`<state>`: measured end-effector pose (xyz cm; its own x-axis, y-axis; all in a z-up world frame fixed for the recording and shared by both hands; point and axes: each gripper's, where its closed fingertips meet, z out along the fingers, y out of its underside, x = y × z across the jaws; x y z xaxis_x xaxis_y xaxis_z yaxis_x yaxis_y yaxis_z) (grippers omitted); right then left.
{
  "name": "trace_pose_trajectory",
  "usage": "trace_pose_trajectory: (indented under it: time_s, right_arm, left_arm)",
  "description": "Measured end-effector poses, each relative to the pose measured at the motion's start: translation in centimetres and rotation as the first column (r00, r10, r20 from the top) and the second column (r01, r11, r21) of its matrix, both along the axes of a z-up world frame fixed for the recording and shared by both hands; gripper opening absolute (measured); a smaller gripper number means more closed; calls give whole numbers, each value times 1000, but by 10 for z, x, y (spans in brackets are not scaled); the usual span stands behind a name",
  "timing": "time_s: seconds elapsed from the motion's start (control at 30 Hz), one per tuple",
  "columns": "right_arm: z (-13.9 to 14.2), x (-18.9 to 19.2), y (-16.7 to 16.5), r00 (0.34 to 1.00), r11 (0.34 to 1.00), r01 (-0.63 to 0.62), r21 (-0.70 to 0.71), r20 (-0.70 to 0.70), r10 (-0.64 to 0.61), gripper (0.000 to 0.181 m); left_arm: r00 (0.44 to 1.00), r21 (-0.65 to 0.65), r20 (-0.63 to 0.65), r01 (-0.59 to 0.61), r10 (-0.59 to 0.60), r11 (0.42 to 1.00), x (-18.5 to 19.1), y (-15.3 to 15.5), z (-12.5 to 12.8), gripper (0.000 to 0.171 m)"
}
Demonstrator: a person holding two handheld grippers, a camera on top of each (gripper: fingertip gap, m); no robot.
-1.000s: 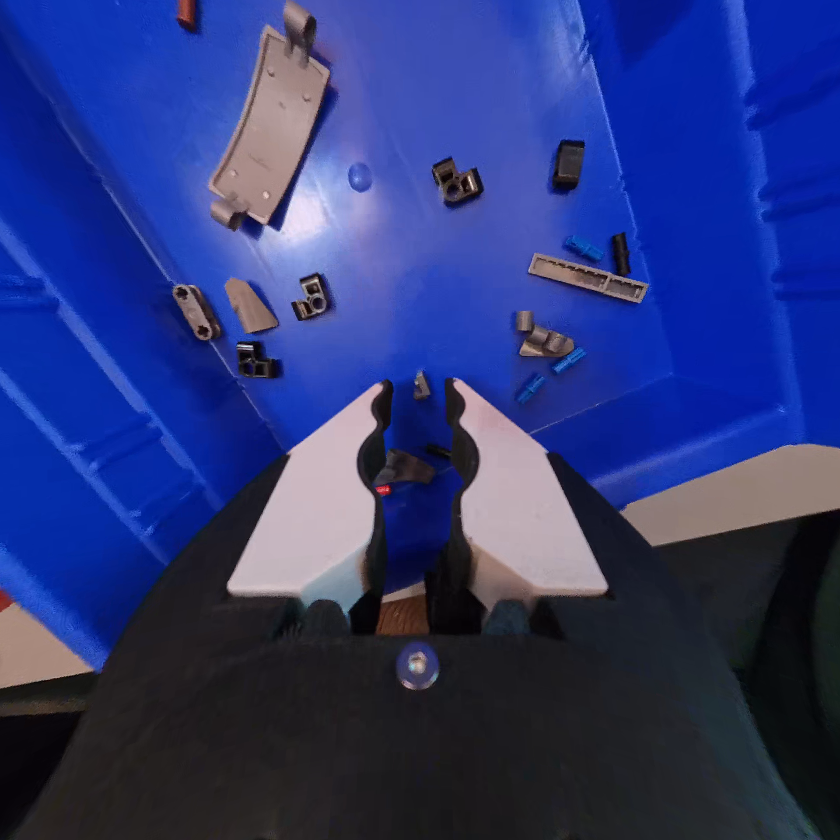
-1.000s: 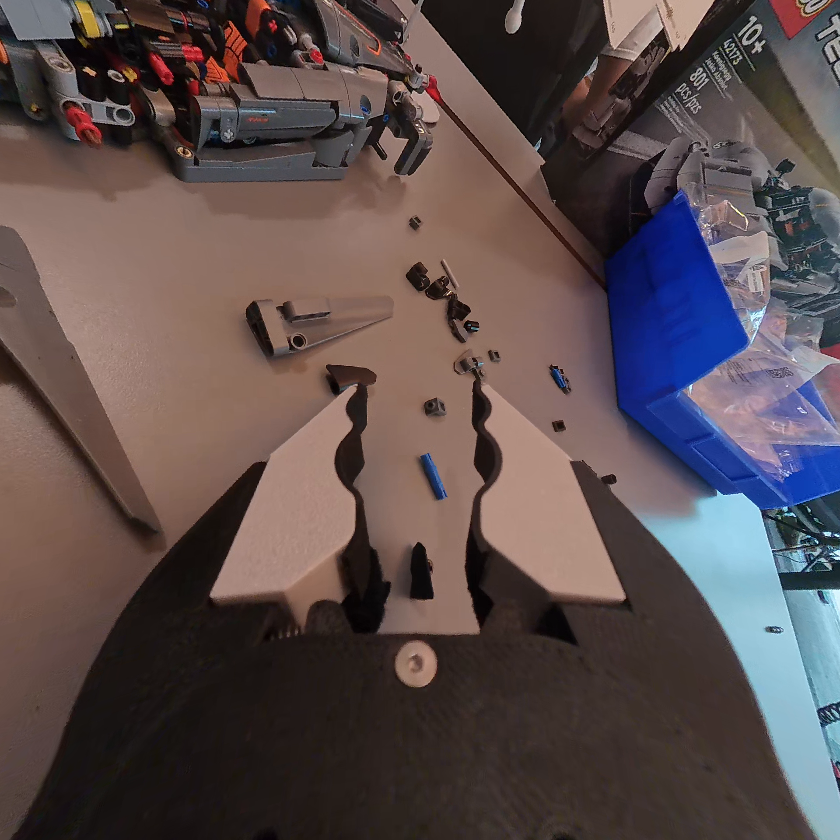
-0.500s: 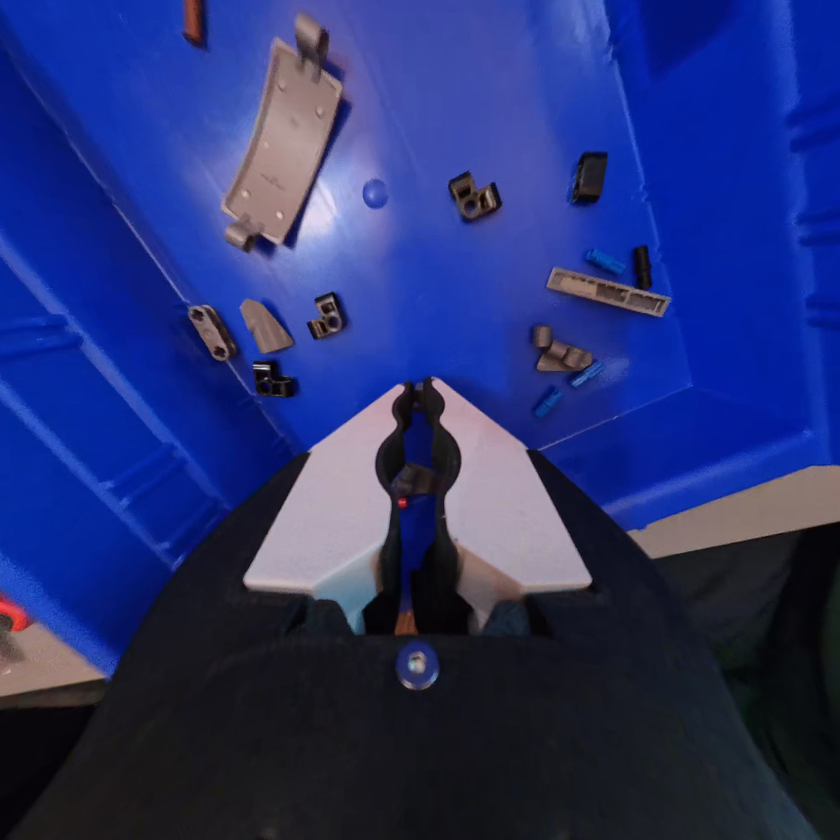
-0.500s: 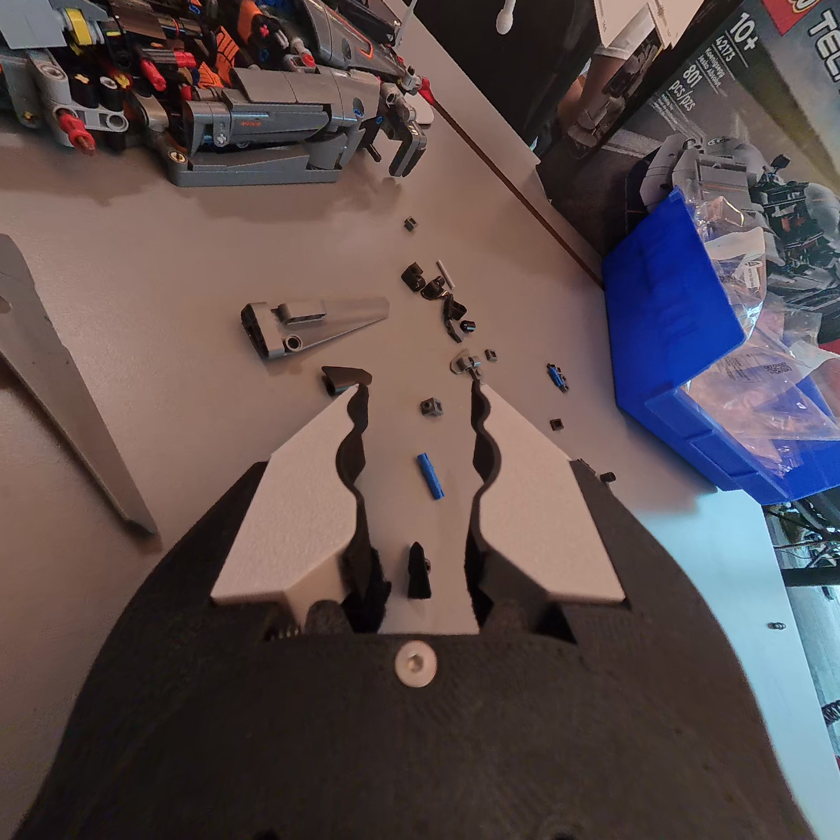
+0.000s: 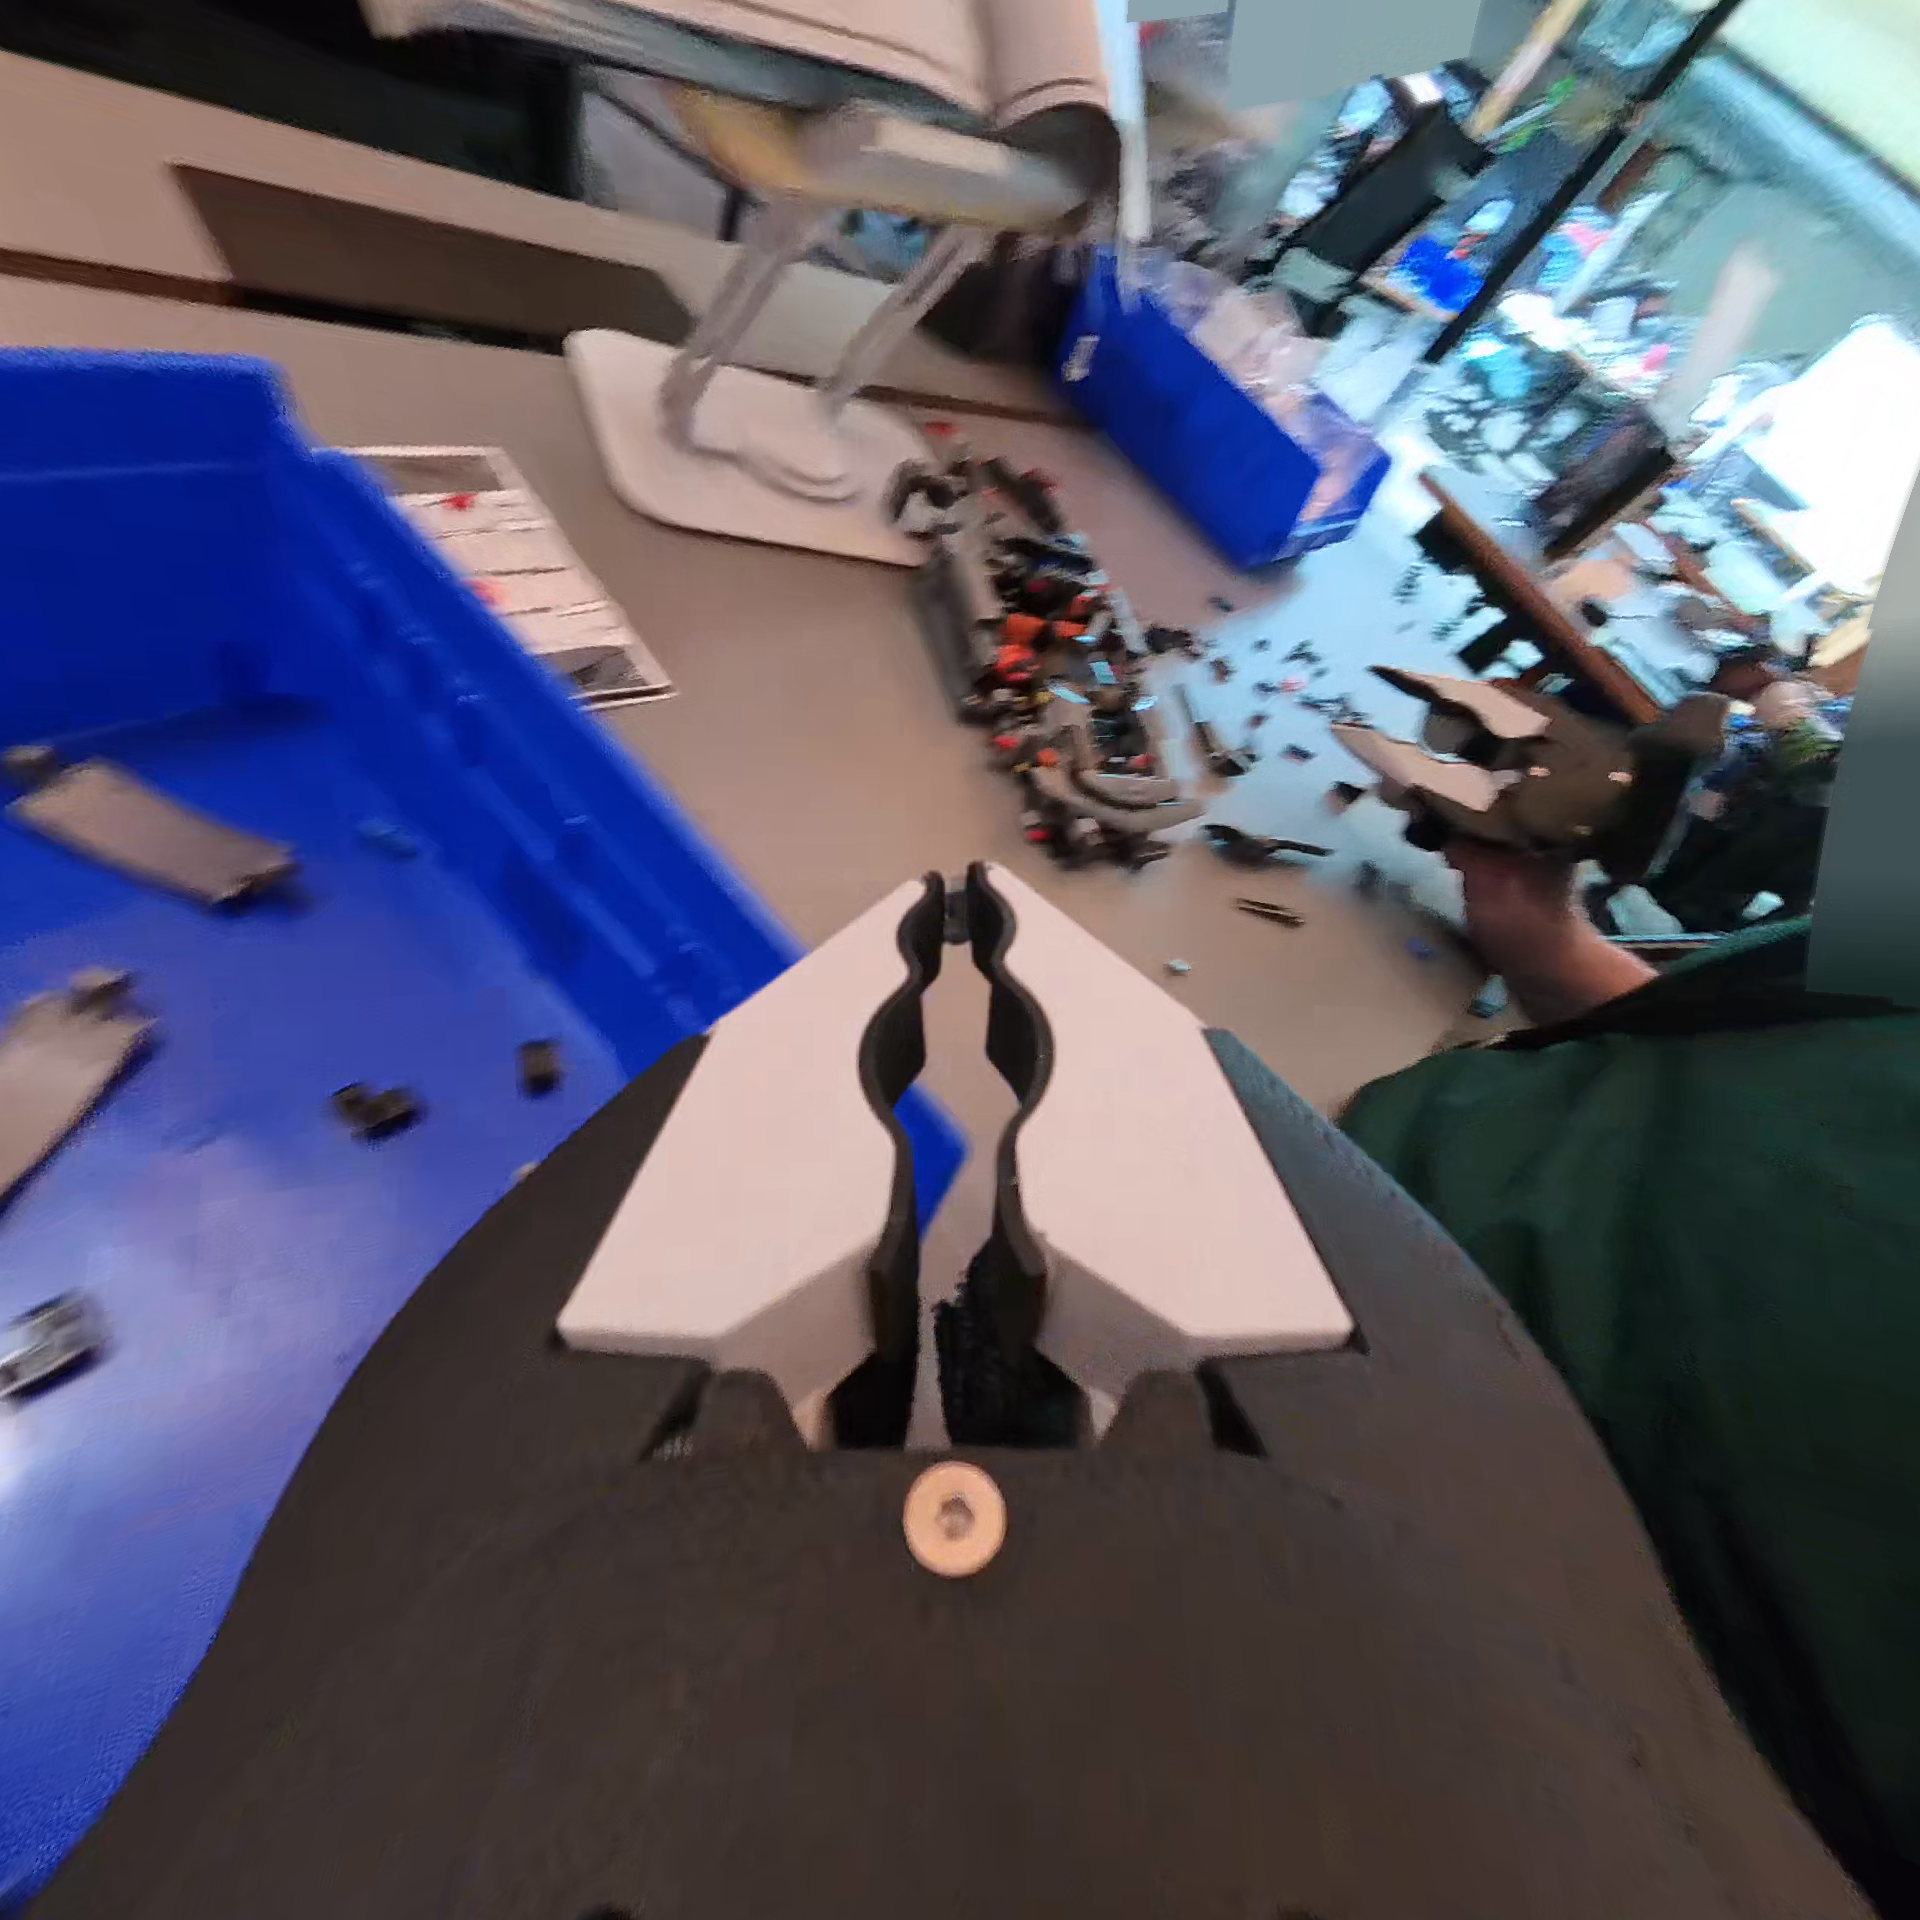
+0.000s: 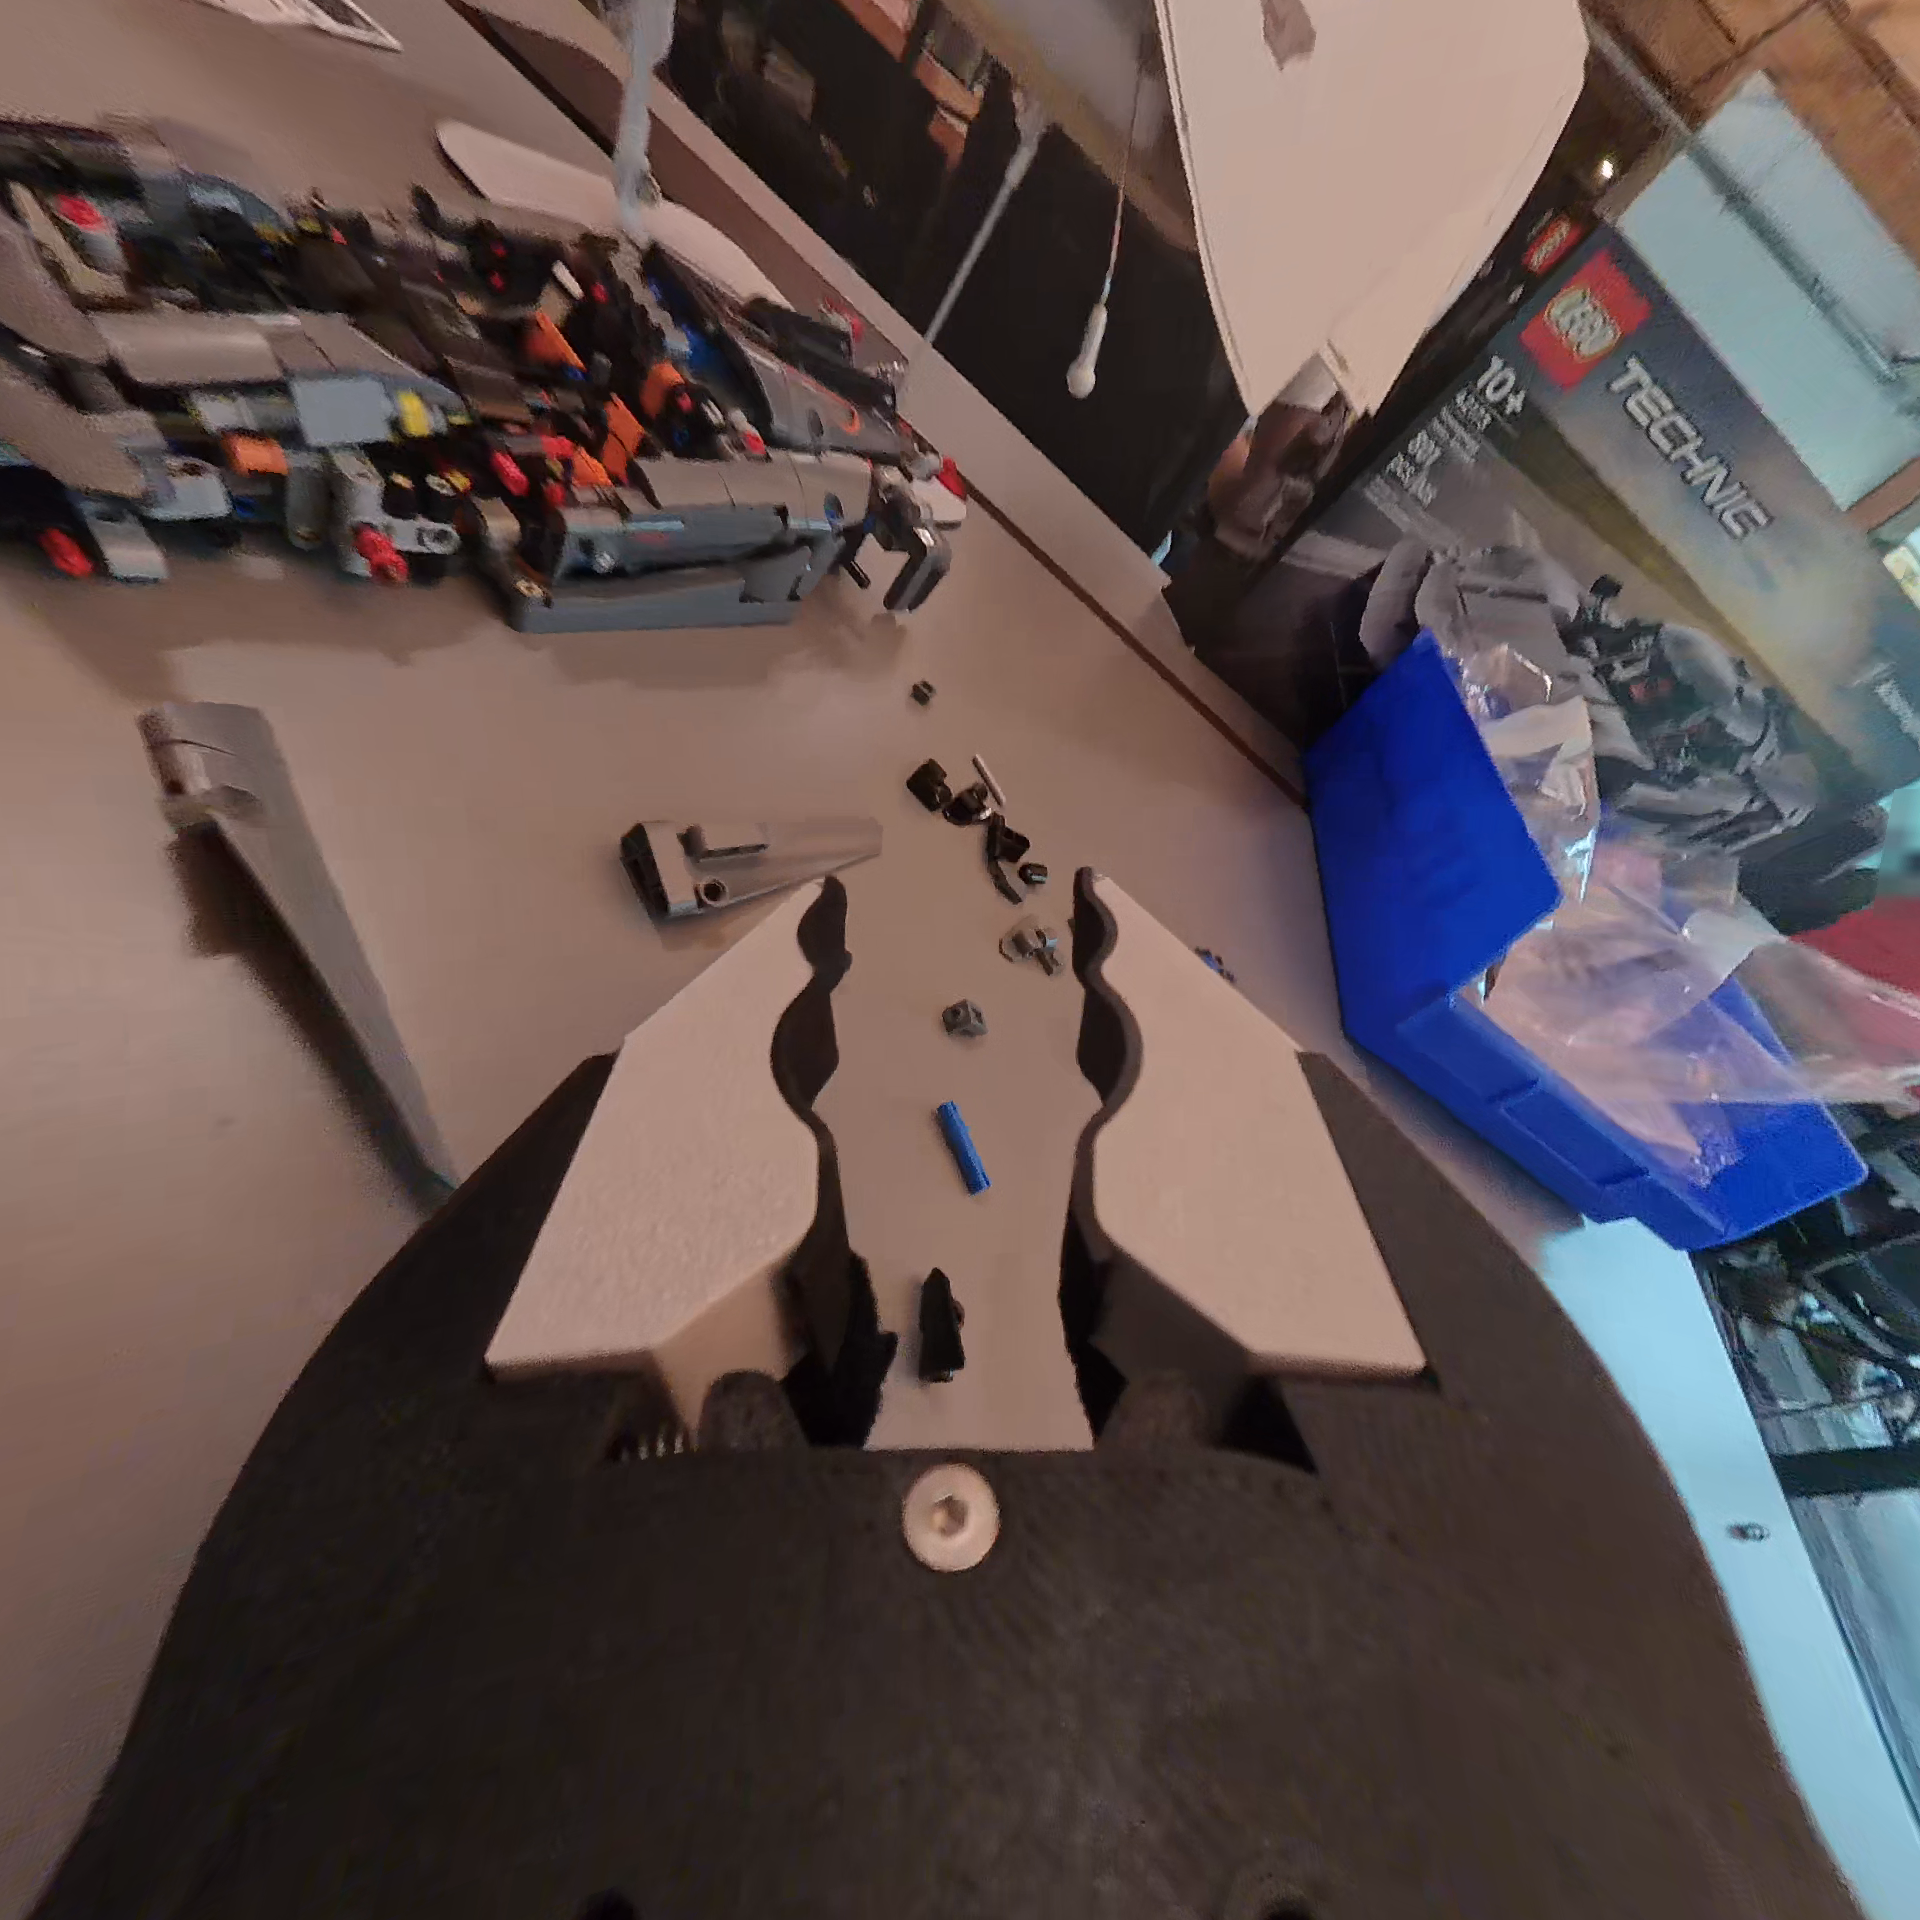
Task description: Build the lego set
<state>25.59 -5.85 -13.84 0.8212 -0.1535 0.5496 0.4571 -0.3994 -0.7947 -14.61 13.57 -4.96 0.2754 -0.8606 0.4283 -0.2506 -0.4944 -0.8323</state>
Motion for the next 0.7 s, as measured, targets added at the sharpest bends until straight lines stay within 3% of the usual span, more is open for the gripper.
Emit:
trace_pose_trajectory:
  time_s: [0.17,0.33,0.5,0.7]
  right_arm:
    - [30,-40,-9,992,990,-123,62,-32,125,37]
    - [44,-101,-13,929,940,-330,87,-149,340,24]
    - [36,-149,-13,829,878,-469,94,-297,474,25]
    - [17,-164,-18,812,873,-487,33,-349,467,22]
  left_arm:
    - [986,20,73,148,-149,989,63,-59,5,2]
    - [947,-88,201,272,-251,958,136,-110,-12,2]
    - [894,-219,317,393,-316,893,202,-163,-31,2]
    - [869,-281,326,465,-373,839,246,-202,-53,2]
